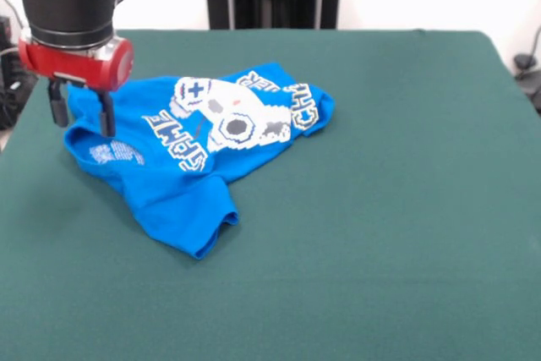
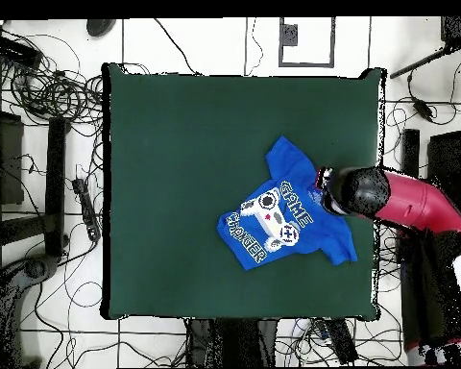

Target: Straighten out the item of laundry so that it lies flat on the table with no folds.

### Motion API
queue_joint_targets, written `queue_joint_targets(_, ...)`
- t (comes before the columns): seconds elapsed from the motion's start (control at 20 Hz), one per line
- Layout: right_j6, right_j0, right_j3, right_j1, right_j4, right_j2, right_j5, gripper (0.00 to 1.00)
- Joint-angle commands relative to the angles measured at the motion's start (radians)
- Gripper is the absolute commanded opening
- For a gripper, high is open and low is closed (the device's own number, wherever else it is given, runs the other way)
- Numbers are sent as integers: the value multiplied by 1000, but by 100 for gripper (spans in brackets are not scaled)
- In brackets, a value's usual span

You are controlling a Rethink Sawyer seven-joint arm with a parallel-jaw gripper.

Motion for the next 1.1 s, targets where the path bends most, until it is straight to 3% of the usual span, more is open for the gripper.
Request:
queue_joint_targets(0.05, 58, 65, 120, 64, 20, 87, -58, 100)
queue_joint_targets(1.1, 45, 66, 36, 146, 17, 78, -80, 100)
